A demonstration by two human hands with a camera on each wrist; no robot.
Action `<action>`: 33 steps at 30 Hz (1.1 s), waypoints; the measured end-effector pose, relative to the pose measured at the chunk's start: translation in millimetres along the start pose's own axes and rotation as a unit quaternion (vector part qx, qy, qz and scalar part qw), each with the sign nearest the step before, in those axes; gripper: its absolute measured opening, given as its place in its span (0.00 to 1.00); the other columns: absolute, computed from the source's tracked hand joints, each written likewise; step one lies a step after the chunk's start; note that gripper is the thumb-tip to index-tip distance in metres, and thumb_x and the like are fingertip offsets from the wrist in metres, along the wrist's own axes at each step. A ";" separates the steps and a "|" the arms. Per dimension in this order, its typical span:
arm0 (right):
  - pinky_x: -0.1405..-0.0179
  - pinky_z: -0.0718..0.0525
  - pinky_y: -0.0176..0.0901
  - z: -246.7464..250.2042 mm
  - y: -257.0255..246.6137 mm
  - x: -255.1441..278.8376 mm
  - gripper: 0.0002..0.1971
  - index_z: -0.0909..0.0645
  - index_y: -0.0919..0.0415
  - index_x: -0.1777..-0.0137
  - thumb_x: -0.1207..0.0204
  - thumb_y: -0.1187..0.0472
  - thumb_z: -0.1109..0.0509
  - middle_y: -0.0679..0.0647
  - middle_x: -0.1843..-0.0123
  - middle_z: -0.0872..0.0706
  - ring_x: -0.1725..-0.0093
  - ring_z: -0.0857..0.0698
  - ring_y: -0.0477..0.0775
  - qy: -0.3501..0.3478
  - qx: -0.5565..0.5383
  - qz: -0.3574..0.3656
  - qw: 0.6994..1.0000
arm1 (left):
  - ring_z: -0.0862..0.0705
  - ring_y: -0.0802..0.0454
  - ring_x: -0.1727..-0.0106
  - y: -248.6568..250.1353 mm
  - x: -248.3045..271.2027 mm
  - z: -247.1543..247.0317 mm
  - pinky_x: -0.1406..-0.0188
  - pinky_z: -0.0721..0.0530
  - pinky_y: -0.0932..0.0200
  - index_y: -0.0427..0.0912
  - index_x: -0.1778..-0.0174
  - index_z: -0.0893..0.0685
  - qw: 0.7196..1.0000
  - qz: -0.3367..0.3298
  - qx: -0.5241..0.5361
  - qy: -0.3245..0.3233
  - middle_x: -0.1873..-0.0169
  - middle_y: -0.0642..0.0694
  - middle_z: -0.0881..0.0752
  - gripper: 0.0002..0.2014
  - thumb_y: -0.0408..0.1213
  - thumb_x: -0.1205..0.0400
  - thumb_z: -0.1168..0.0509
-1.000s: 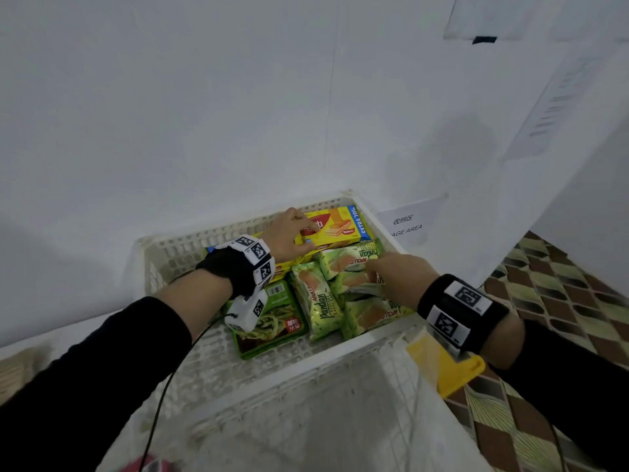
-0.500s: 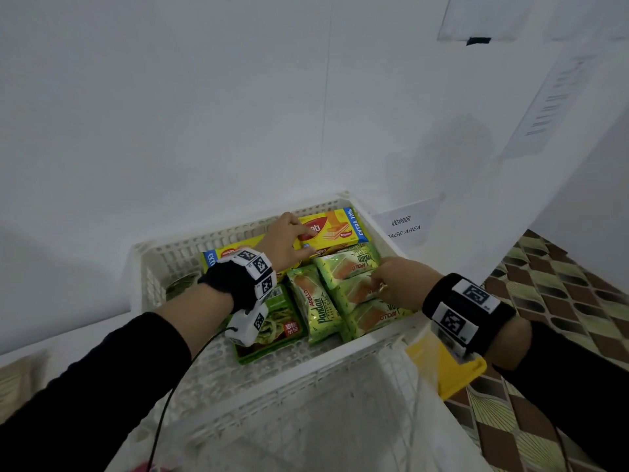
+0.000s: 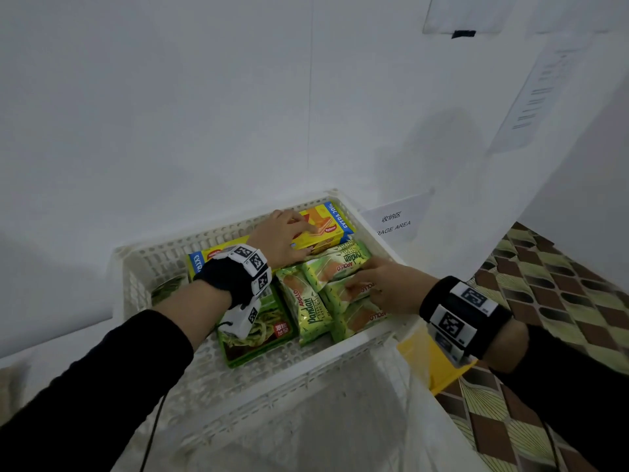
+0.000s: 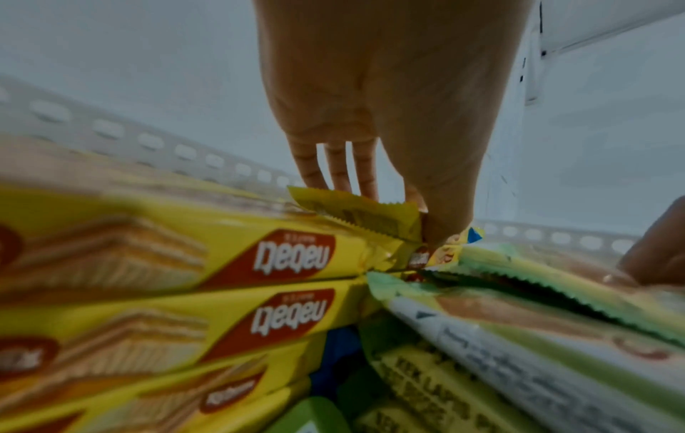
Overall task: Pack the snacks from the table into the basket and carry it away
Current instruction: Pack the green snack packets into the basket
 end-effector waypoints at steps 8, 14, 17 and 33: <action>0.32 0.26 0.44 -0.2 -1.6 -3.7 0.25 0.26 0.45 0.25 0.21 0.65 0.40 0.54 0.28 0.32 0.32 0.24 0.56 0.002 0.006 -0.004 1.000 | 0.29 0.44 0.32 2.8 -14.9 -5.0 0.34 0.29 0.50 0.58 0.30 0.23 1.000 0.000 -0.022 -0.012 0.31 0.48 0.27 0.25 0.53 0.24 0.29; 0.30 0.27 0.42 0.9 -5.6 3.7 0.26 0.25 0.47 0.25 0.22 0.68 0.39 0.55 0.27 0.32 0.31 0.25 0.56 -0.007 -0.013 0.003 1.000 | 0.27 0.47 0.30 4.1 -4.0 8.5 0.32 0.28 0.48 0.57 0.31 0.21 0.997 0.010 0.056 -0.044 0.30 0.47 0.25 0.21 0.56 0.20 0.36; 0.31 0.25 0.48 11.1 -21.6 15.0 0.26 0.25 0.47 0.26 0.22 0.68 0.40 0.57 0.30 0.28 0.33 0.23 0.58 0.016 -0.026 0.030 0.999 | 0.20 0.49 0.37 13.6 11.7 40.9 0.39 0.23 0.53 0.52 0.38 0.16 0.995 0.008 0.093 -0.034 0.39 0.47 0.19 0.14 0.49 0.17 0.38; 0.39 0.24 0.34 -27.3 -361.8 86.5 0.17 0.22 0.48 0.30 0.18 0.57 0.35 0.44 0.39 0.19 0.40 0.20 0.43 0.062 -0.115 0.373 0.919 | 0.14 0.59 0.52 -102.4 381.1 171.3 0.47 0.15 0.52 0.52 0.48 0.13 0.956 0.261 0.126 0.040 0.53 0.59 0.14 0.08 0.44 0.17 0.36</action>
Point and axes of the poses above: each hand's wrist, its own x-axis away from the middle knuckle, its own z-axis out of the back of the hand, y = z × x, the point moved 10 cm from there along -x, towards the middle knuckle
